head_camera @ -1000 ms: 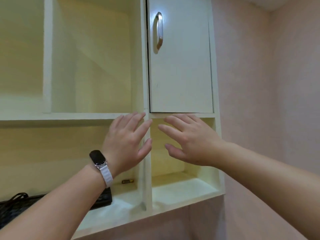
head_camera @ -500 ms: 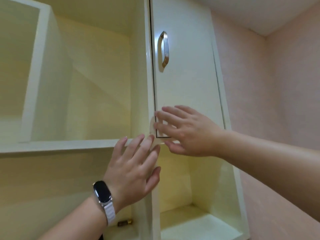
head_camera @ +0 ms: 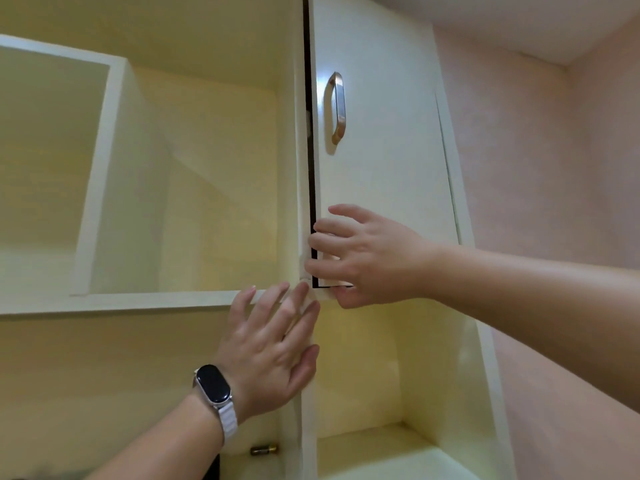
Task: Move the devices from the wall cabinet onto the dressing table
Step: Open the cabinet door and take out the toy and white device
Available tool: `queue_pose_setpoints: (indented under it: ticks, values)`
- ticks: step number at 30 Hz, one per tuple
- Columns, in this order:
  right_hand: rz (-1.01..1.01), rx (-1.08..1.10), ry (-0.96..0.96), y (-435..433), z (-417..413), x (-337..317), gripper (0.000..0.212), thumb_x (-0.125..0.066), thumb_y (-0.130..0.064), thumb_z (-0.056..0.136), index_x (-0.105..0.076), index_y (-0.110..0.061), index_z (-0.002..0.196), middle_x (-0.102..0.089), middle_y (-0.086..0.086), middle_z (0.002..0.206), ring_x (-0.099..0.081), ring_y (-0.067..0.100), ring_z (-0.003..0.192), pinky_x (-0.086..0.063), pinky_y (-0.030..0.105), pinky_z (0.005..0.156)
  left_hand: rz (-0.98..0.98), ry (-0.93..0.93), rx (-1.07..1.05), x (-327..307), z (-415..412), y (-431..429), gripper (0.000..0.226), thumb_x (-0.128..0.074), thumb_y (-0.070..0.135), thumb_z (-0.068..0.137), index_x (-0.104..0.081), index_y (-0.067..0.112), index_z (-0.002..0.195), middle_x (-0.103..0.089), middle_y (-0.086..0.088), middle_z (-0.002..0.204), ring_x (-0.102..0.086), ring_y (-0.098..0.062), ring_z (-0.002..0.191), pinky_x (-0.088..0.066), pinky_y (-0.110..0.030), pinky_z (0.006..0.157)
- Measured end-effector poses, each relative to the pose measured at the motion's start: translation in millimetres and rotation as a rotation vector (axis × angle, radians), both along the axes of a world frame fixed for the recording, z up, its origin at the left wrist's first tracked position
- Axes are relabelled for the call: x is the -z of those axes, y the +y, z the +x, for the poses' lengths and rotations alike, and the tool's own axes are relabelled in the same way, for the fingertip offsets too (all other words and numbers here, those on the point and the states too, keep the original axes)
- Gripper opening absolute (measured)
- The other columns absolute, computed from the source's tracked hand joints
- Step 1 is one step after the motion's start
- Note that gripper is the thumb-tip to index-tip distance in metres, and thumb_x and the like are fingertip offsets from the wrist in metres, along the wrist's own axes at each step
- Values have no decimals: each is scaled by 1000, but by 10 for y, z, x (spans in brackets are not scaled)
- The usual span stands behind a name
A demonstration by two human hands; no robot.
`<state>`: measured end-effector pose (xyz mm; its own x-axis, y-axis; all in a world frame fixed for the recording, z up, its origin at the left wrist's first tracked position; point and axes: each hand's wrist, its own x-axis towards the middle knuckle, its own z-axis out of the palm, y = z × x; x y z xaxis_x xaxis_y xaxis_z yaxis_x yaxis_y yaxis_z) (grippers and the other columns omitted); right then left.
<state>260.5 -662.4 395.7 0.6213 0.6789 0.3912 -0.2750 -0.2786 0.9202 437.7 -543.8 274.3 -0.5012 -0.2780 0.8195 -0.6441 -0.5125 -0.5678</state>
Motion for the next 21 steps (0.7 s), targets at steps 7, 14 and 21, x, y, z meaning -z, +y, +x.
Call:
queue_pose_setpoints:
  ticks: [7, 14, 21]
  values:
    - [13, -22, 51, 81, -223, -25, 30, -49, -38, 81, -63, -15, 95, -59, 7, 101, -53, 30, 104, -32, 46, 109, 54, 43, -74, -8, -75, 88, 48, -49, 43, 90, -68, 14, 121, -57, -13, 139, -48, -31, 126, -34, -55, 101]
    - [81, -177, 37, 80, -763, 38, 27, -56, -35, 80, -65, -14, 95, -61, 9, 102, -55, 32, 104, -35, 46, 107, 116, 139, -164, -8, -197, 141, 51, -43, 46, 91, -66, 13, 123, -59, -15, 135, -48, -36, 124, -34, -57, 101]
    - [14, -277, -107, -95, -1405, 105, 24, -56, -33, 83, -67, -12, 88, -65, 12, 97, -61, 35, 100, -43, 48, 100, 190, 321, -320, -61, -550, 219, 60, -43, 46, 86, -60, 11, 131, -58, -17, 136, -56, -39, 120, -41, -58, 98]
